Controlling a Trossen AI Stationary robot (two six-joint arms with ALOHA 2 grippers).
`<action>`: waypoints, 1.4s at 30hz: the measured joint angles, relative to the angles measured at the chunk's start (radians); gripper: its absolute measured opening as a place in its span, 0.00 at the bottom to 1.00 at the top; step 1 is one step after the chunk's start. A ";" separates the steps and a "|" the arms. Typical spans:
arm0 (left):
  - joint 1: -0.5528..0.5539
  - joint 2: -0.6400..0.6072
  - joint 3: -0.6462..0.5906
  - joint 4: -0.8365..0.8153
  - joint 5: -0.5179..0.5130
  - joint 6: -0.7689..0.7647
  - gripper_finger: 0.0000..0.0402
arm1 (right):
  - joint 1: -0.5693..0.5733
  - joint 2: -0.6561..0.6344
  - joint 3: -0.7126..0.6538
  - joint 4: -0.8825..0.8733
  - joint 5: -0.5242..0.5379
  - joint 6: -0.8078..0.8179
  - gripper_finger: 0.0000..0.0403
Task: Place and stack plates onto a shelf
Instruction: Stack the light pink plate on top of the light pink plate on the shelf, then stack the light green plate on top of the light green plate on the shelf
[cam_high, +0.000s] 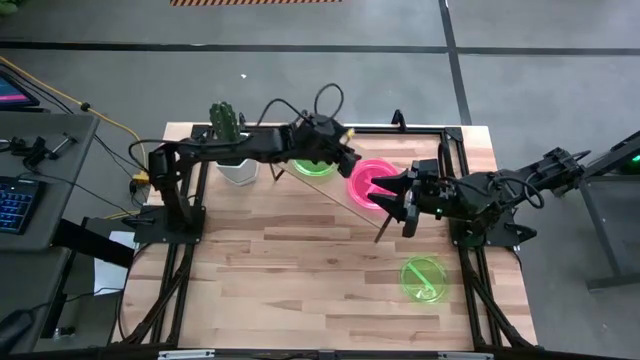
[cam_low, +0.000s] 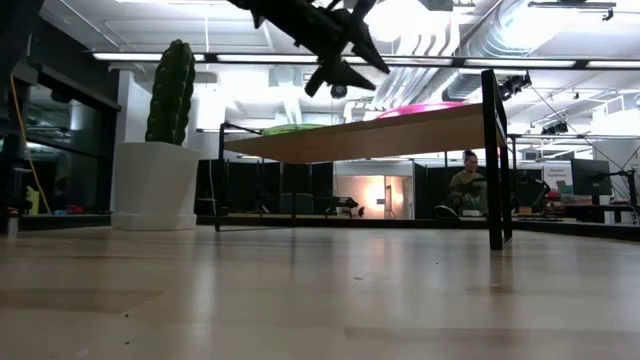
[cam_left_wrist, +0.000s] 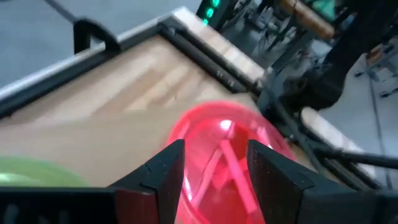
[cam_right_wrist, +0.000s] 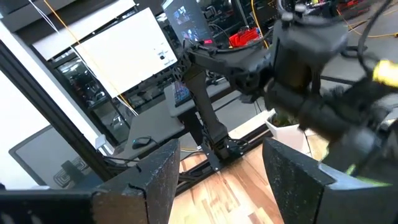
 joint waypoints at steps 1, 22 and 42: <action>0.006 -0.004 0.002 0.015 0.012 0.000 0.41 | 0.000 0.000 0.000 0.001 0.000 0.000 0.53; -0.226 -0.615 -0.510 0.576 0.138 0.079 0.41 | 0.000 0.000 0.000 -0.076 -0.043 0.010 0.53; -0.325 -0.830 -0.681 0.614 -0.077 0.138 0.41 | 0.114 0.081 -0.031 -0.387 -0.405 0.639 0.53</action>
